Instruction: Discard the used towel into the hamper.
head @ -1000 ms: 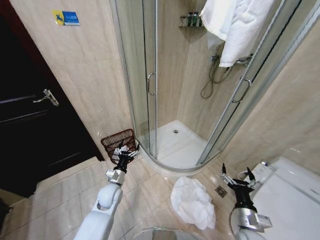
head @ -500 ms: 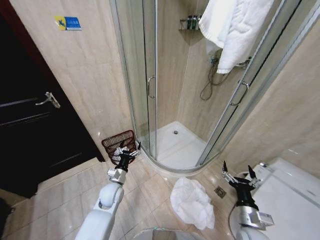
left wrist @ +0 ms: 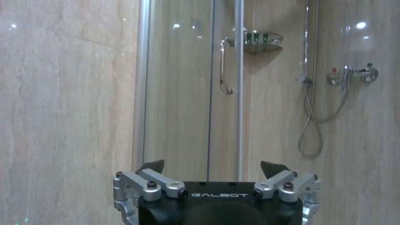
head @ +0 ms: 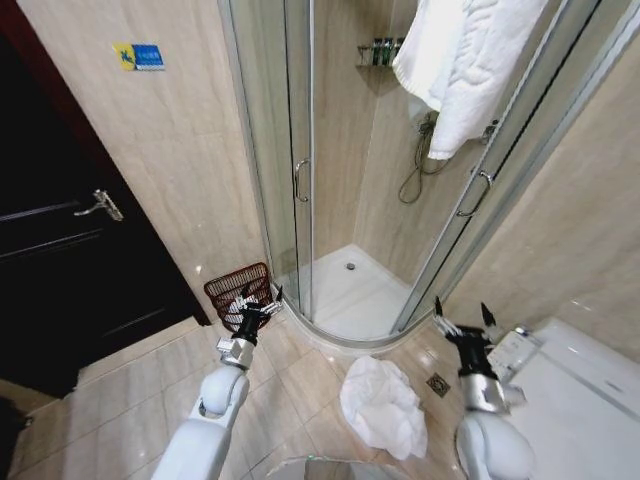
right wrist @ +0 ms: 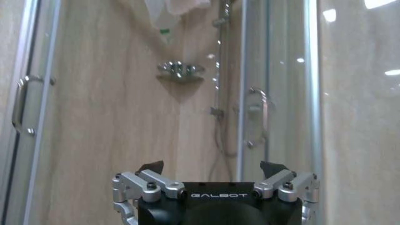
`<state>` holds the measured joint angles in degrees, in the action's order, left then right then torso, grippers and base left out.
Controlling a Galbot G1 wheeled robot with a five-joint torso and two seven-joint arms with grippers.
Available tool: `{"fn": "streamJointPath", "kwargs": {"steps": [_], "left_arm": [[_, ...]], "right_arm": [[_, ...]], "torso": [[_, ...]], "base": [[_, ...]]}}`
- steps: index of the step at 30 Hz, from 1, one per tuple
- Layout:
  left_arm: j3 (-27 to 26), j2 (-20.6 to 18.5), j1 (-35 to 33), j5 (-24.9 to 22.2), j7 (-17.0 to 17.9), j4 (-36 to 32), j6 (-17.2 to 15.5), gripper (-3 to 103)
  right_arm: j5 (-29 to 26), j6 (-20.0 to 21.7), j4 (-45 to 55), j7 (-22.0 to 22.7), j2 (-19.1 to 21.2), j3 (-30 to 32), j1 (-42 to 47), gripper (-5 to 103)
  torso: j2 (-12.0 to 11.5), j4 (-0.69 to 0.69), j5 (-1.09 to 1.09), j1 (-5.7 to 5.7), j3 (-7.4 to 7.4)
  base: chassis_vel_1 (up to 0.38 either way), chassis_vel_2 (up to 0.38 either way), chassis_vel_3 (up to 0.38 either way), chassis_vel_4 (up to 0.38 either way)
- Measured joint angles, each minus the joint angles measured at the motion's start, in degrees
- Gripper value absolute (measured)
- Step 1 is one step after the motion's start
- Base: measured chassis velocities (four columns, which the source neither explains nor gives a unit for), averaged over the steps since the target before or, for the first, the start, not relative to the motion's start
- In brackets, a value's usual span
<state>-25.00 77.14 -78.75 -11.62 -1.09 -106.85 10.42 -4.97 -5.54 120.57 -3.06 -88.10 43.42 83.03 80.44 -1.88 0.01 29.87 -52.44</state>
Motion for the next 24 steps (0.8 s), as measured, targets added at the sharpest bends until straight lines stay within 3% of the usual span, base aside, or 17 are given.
{"fn": "streamJointPath", "kwargs": {"steps": [3,9,12,17,24], "left_arm": [[0.34,-0.12,0.03,-0.72,0.17,0.91,1.43,100],[1.00,-0.19,0.82,-0.98,0.39,3.14,2.20,100],[2.10,0.58,2.13,0.03,0.83,5.20,2.20,100],[3.26,1.20,3.02,0.70,1.17,6.62,1.88,100],[3.99,0.67,3.69,1.11,0.52,7.41,1.03,100]], "right_arm": [[0.05,1.02,-0.85,-0.09,1.66,-1.19,-4.03,100],[-3.55,-0.09,-4.34,0.16,9.21,-5.99,-15.79,100],[-7.31,-1.31,-7.30,2.38,13.47,-10.49,-23.63,100],[-7.74,-1.14,-9.21,5.29,15.87,-13.59,-31.28,100],[-6.59,7.96,-0.77,11.59,20.36,-14.71,-33.58,100]], "torso": [[0.75,0.01,-0.01,0.33,-0.40],[1.18,0.00,-0.01,0.50,-0.65],[1.13,0.00,-0.01,0.50,-0.64],[0.98,0.00,0.01,0.46,-0.58],[0.75,0.02,0.00,0.31,-0.41]], "base": [[0.000,0.000,0.000,0.000],[0.000,0.000,0.000,0.000],[0.000,0.000,0.000,0.000],[0.000,0.000,0.000,0.000],[0.000,0.000,0.000,0.000]]}}
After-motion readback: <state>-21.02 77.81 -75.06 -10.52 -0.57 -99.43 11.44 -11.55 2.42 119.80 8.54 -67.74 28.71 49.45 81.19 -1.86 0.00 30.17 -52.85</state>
